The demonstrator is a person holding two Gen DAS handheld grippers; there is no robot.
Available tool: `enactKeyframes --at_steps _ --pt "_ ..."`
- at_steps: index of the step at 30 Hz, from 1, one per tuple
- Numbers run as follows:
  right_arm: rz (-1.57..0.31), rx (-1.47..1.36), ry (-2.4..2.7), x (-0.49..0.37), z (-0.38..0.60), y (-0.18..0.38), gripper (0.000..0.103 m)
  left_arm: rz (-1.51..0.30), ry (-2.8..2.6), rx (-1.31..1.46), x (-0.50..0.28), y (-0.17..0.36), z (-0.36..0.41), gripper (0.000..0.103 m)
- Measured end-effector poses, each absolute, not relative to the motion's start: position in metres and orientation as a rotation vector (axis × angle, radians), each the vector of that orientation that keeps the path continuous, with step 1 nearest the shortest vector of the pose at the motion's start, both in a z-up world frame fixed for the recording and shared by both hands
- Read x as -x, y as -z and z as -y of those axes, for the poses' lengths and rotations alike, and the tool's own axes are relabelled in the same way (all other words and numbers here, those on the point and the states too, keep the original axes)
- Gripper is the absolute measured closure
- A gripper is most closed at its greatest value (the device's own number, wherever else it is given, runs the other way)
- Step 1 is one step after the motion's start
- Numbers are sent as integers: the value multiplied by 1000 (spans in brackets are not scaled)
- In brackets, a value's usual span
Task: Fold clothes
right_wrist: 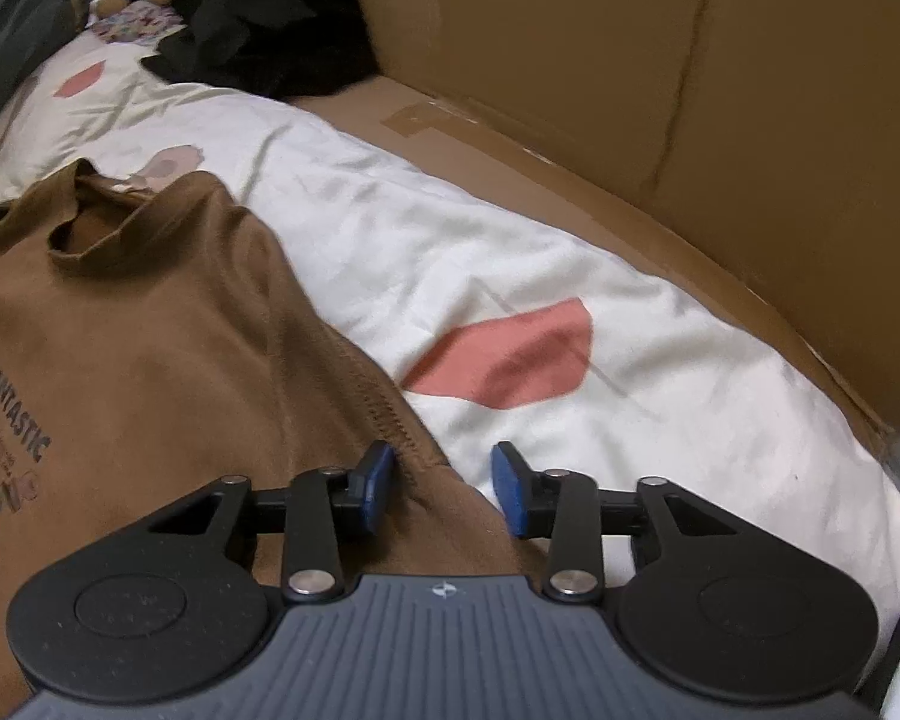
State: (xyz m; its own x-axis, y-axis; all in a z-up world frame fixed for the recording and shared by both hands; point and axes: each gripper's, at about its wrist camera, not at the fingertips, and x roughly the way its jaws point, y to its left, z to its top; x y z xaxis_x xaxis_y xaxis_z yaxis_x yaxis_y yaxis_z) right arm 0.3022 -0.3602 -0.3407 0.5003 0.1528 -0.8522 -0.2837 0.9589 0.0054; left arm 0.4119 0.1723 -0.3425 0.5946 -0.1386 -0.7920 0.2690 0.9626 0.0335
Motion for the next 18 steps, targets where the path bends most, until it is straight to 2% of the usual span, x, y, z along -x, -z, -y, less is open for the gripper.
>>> enactKeyframes --at_steps 7,8,10,12,18 --pt "-1019 186 -279 -294 350 341 68 -883 216 -140 -410 331 -175 92" --pt "-1022 201 -274 -294 348 341 72 -878 214 -146 -409 329 -174 92" --pt "-1027 231 -258 -295 346 342 88 -865 202 -147 -409 326 -173 93" --pt "-1013 275 -241 -296 343 341 96 -851 190 -141 -410 323 -175 93" --pt "-923 305 -166 -309 345 322 97 -827 141 -58 -418 316 -190 94"
